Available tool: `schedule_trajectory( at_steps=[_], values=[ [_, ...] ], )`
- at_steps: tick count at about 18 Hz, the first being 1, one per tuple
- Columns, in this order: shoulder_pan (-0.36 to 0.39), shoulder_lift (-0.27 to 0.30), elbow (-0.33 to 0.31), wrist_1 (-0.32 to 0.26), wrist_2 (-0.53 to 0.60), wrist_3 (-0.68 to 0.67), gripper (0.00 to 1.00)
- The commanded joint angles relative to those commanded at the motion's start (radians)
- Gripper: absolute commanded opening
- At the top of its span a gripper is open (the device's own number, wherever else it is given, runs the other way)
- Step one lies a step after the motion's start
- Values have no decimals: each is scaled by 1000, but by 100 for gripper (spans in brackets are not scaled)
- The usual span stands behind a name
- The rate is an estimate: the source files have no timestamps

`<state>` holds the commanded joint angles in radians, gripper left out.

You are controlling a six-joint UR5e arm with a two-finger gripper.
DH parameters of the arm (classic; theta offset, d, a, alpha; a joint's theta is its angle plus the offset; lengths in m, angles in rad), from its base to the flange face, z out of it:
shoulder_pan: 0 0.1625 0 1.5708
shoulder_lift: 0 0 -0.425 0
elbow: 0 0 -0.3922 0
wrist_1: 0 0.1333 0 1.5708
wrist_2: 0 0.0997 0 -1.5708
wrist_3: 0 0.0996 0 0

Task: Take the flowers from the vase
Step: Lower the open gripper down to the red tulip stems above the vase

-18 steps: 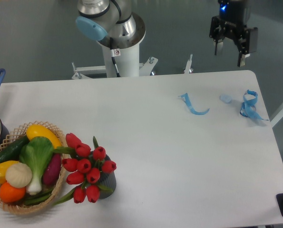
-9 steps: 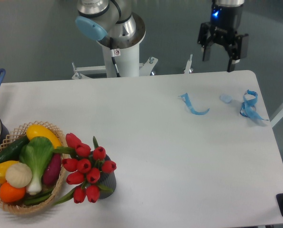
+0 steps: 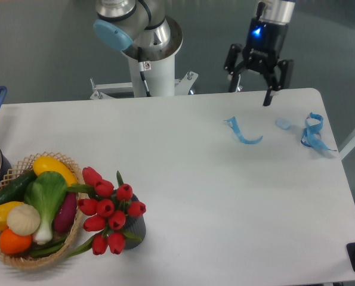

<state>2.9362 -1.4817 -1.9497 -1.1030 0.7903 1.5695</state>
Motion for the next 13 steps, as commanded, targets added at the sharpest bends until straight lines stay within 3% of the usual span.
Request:
schedule_trajectory(
  at_steps=[5,11,13],
  values=[
    [-91,-68,3,43,-74,-130,100],
    [-193,-140,11,222,-132,-363,100],
    [-236,-167,18,253,-134,-382,100]
  ],
)
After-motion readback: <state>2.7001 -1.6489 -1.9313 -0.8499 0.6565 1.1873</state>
